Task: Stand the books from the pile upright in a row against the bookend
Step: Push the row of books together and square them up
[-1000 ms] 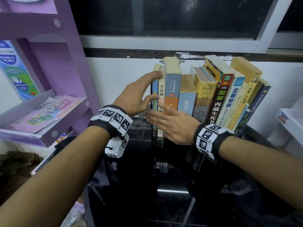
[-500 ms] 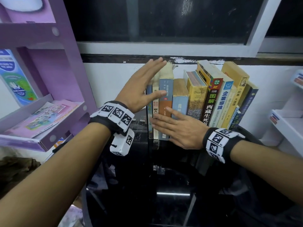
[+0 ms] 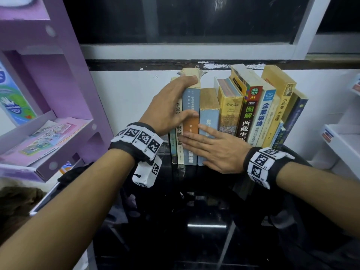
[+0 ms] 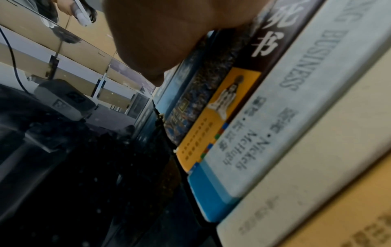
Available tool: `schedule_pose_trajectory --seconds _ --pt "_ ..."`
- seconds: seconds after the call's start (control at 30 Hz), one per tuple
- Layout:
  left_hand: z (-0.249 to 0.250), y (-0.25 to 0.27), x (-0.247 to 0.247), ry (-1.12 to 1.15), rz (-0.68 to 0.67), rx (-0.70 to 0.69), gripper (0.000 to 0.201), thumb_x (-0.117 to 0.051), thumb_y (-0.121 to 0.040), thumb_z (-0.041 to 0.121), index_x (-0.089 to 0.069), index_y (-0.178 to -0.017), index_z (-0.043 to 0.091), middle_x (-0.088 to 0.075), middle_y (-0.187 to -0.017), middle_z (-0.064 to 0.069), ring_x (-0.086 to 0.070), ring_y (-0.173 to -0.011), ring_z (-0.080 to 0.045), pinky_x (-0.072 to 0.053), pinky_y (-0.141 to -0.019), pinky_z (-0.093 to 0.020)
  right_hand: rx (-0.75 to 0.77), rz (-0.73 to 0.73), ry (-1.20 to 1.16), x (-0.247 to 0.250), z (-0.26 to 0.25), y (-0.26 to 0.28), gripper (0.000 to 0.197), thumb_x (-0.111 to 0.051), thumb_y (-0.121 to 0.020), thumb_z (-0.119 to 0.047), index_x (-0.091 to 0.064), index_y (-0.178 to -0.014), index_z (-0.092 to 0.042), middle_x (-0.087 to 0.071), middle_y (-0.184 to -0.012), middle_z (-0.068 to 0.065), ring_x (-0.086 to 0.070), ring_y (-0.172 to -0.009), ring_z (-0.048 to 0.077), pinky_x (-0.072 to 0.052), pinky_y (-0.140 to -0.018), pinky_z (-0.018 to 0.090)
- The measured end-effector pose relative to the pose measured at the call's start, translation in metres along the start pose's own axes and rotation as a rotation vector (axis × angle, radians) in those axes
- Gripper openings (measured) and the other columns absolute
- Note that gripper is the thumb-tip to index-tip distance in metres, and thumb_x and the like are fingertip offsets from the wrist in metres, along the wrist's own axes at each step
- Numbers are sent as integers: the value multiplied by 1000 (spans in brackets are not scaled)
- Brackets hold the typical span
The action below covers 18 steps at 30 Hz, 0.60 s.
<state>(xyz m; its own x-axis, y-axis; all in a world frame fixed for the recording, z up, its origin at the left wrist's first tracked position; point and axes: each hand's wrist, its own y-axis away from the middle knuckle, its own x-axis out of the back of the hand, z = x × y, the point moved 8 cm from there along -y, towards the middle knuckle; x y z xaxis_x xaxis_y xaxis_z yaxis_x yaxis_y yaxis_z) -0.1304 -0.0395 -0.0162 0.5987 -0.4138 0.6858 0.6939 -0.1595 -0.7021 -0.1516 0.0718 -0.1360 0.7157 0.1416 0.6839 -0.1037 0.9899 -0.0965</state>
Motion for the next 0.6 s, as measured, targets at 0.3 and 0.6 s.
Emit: schedule_pose_trajectory --seconds 0.3,0.6 --pt "6 1 2 -56 -18 22 69 -71 -82 38 -41 -138 11 -46 -144 -6 -41 -133 -21 -30 -108 -24 21 -28 -38 4 0 1 79 -38 -94 -49 -10 -153 -4 -5 -161 14 0 -149 26 2 -120 51" --pt "27 -11 5 -191 -69 -35 73 -58 -84 53 -38 -144 16 -44 -147 -5 -33 -140 -23 -28 -114 -46 -26 -36 -12 20 6 21 75 -36 -96 -45 -12 -153 -4 -5 -161 13 1 -149 27 1 -119 52"
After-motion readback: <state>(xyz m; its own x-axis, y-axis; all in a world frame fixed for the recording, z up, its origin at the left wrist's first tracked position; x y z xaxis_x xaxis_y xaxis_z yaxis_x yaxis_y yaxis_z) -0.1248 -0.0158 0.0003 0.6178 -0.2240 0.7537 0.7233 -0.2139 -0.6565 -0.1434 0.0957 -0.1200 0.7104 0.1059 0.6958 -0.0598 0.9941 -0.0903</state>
